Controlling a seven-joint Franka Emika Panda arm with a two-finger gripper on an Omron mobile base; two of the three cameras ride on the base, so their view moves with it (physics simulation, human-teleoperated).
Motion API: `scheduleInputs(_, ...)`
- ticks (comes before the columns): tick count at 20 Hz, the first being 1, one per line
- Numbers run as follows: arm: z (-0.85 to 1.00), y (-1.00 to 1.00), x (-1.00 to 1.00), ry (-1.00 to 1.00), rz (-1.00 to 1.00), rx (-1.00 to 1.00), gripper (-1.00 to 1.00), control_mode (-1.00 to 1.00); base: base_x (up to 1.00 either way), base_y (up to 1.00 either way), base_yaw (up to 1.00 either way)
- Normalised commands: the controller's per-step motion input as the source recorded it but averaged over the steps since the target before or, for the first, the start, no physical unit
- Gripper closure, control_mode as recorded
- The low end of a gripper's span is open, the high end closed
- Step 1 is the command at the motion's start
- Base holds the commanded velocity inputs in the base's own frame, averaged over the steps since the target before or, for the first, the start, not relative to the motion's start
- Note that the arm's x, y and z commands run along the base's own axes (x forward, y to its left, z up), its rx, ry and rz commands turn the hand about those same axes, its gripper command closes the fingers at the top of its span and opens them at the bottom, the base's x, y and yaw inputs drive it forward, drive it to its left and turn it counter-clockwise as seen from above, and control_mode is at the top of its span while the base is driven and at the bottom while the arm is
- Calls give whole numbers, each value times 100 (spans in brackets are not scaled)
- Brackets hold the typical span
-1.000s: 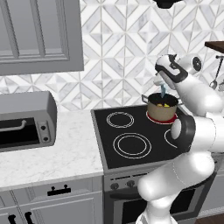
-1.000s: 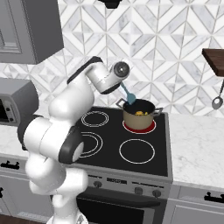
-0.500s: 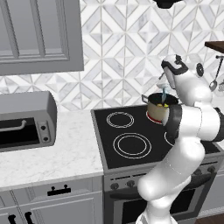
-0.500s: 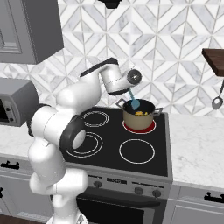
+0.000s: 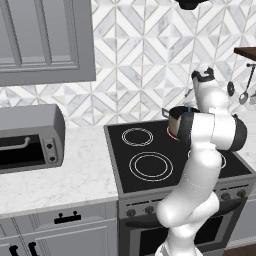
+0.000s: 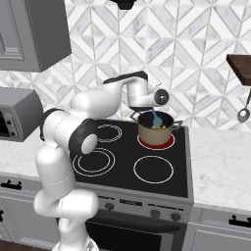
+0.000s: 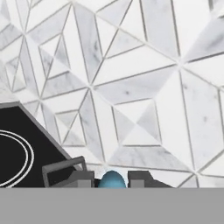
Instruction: Put the lemon and squash in the pot. Retrieve the spatula and lightly stir the vegetables in the pot.
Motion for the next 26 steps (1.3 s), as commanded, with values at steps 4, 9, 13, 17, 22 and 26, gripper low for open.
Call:
scheduleInputs(4, -28, -12, 18, 0, 0, 2, 100, -100, 0, 0, 0)
scheduleInputs(9, -29, -1, 31, 0, 0, 1, 100, -100, 0, 0, 0)
scheduleInputs(13, -33, -7, 42, 0, 0, 0, 100, -100, 0, 0, 0)
scheduleInputs(17, -26, -16, 32, 0, 0, 0, 100, -100, 0, 0, 0)
scheduleInputs(22, -42, -25, 0, 1, 0, 0, 100, -100, 0, 0, 0)
scheduleInputs(26, -77, -29, 7, 3, 0, 0, 100, -100, 0, 0, 0)
